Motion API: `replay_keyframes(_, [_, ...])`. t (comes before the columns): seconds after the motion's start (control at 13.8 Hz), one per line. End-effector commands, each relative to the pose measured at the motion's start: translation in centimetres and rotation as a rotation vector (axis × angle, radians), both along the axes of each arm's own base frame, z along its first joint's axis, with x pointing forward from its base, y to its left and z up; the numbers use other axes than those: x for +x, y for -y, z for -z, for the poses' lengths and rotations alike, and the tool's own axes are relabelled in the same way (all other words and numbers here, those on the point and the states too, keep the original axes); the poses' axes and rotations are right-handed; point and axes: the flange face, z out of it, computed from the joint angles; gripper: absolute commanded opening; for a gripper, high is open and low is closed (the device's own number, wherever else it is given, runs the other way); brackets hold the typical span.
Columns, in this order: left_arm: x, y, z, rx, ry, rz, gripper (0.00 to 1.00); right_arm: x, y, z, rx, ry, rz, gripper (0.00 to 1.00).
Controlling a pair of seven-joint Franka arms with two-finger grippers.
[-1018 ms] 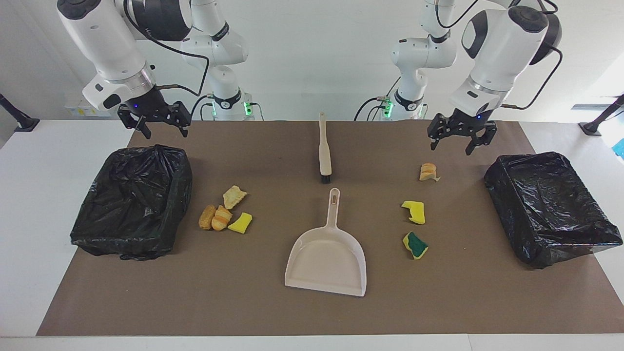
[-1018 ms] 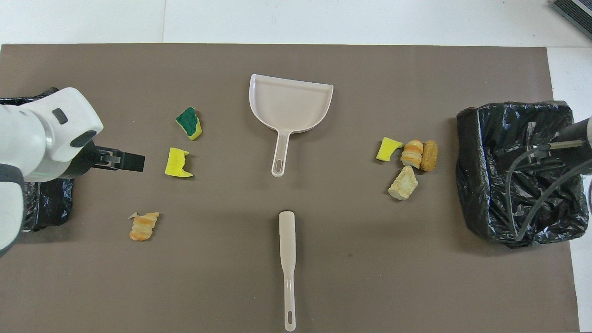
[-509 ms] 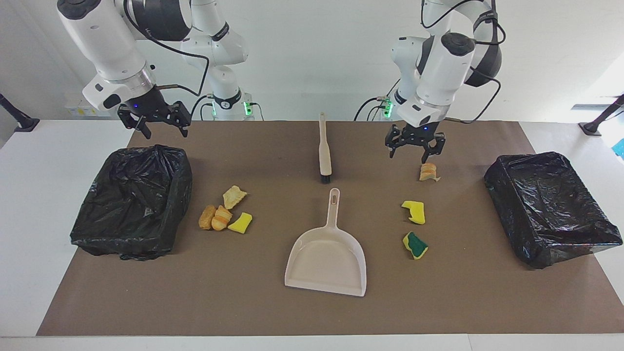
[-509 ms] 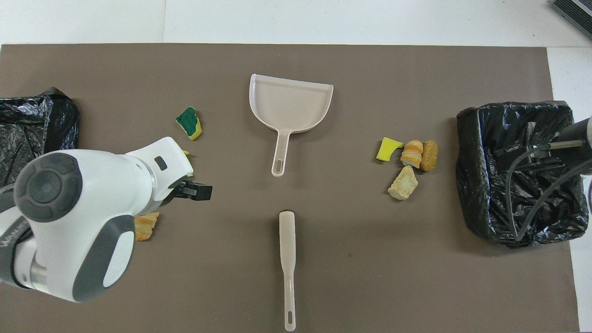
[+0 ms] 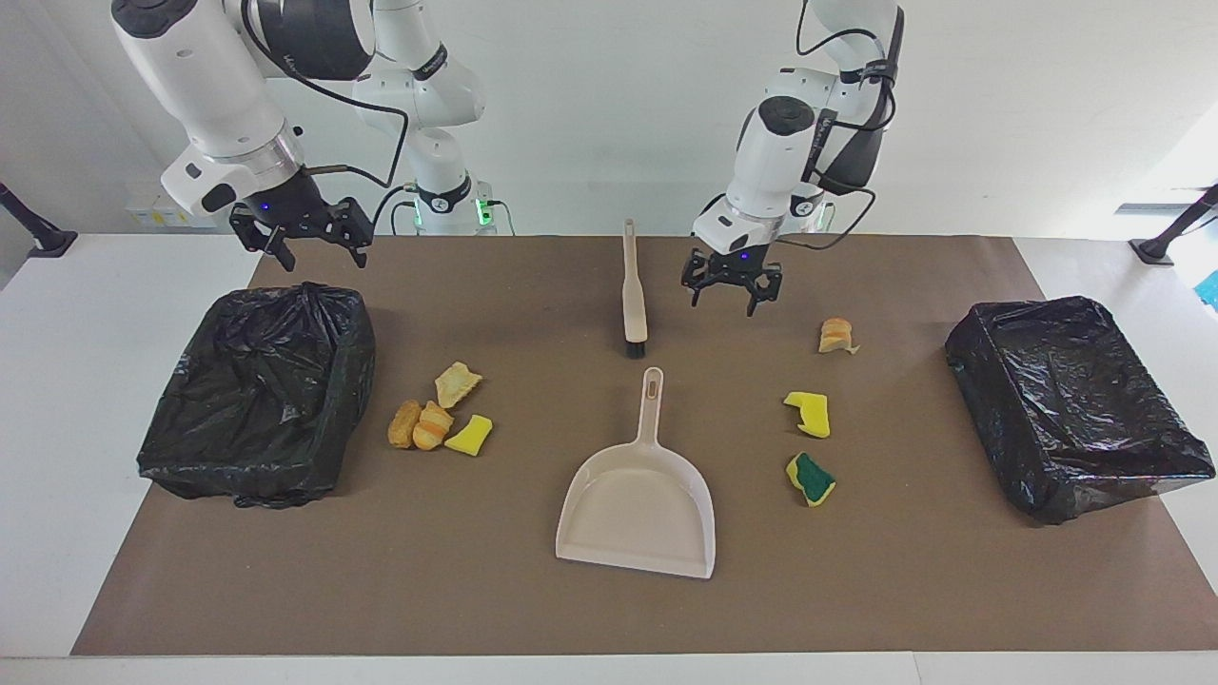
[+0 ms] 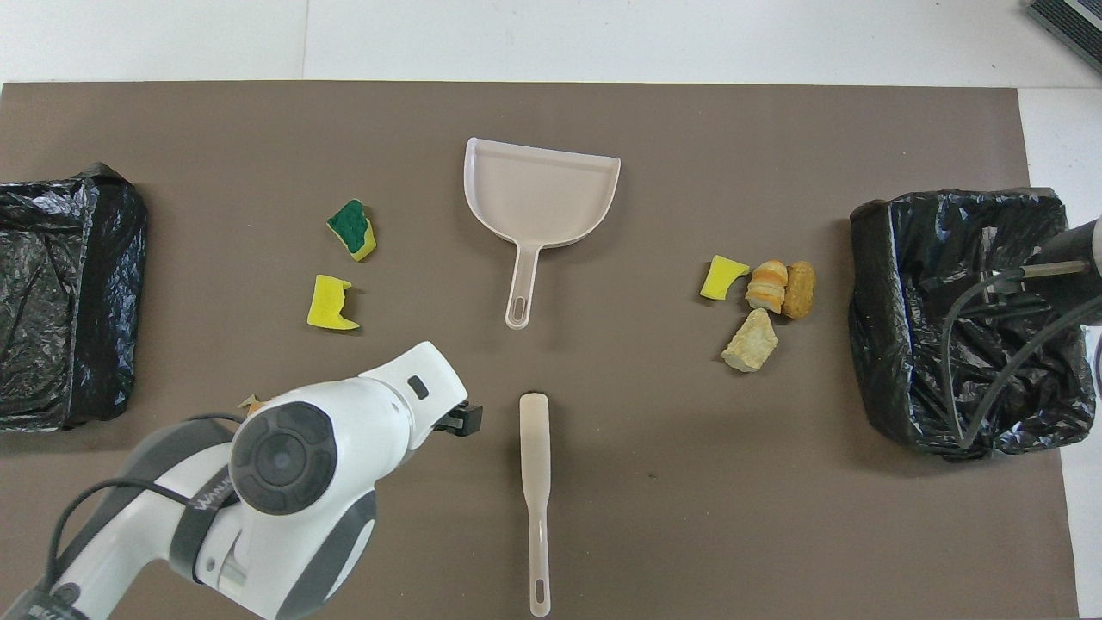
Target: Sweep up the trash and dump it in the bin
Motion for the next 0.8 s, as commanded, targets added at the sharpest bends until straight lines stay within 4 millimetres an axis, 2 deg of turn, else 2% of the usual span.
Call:
replay_keyframes(0.0, [-4.3,2.4,0.7,-0.014,-0.005,-0.029,1.0,-0.4,0.1,-0.5,0.001,0.003,0.0,1.0])
replay_keyframes(0.07, [-5.9,3.7,1.1,-0.01,-0.013,-0.006,1.0,-0.4,0.1,-0.5,0.001,0.003,0.0,1.0])
replay_keyframes(0.36, [-10.7,7.2,2.1,-0.002,-0.033,0.01,1.0,-0.4,0.1,-0.5,0.001,0.003,0.0,1.0])
replay_keyframes(0.44, [-12.3,7.9,2.9,0.006,-0.041,0.026,1.0,-0.4,0.1,-0.5,0.001,0.003,0.0,1.0])
replay_keyframes(0.58, [-14.5,8.7,4.2,0.001,-0.041,0.037,1.0,-0.4,0.1,-0.5,0.001,0.004,0.0,1.0])
replay_keyframes(0.73, [-15.4,9.0,4.9,-0.008,-0.039,0.024,1.0,-0.4,0.1,-0.5,0.001,0.003,0.0,1.0])
